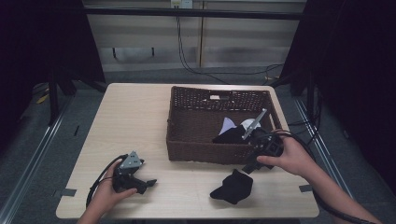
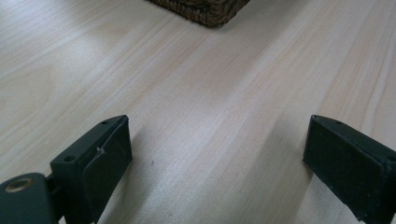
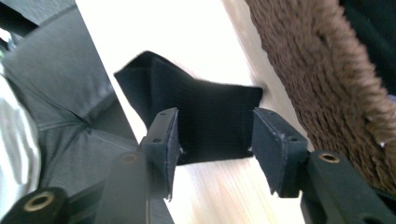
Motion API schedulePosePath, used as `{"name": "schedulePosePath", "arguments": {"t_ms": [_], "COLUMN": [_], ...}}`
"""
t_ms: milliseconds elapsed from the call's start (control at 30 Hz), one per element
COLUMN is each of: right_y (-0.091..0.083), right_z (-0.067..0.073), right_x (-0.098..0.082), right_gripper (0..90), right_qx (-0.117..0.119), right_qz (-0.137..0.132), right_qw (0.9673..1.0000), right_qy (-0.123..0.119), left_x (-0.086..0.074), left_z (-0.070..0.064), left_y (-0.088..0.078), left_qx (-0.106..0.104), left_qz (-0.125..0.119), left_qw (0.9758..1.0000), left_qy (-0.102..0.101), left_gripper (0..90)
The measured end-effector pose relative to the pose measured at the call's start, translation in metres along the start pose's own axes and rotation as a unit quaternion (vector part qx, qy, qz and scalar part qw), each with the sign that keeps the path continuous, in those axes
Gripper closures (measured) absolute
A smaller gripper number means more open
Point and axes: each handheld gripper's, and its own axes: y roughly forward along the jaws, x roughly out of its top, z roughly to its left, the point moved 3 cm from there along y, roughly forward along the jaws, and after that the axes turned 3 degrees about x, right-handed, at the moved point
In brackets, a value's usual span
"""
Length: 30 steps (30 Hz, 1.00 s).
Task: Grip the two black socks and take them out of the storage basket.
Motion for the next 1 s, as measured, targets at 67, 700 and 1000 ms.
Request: {"name": "schedulePosePath", "arguments": {"t_ms": [67, 700, 1000], "right_y": [-0.005, -0.028, 0.002], "right_z": [0.0, -0.052, -0.09], "right_x": [0.003, 0.049, 0.064], "right_gripper": [47.8, 37.3, 36.5], "right_qx": [-0.004, -0.065, -0.08], "right_qz": [-0.004, -0.035, -0.021], "right_qw": [1.0, 0.9963, 0.9932], "right_qy": [-0.004, 0.044, 0.082], "left_x": [0.0, 0.0, 0.0], "left_z": [0.0, 0.0, 0.0], "left_y": [0.0, 0.0, 0.0], "left_qx": [0.0, 0.0, 0.0], "left_qz": [-0.001, 0.0, 0.001], "left_qw": [1.0, 1.0, 1.0], "left_qy": [0.0, 0.002, 0.003], "left_gripper": [7.2, 7.2, 6.9]}}
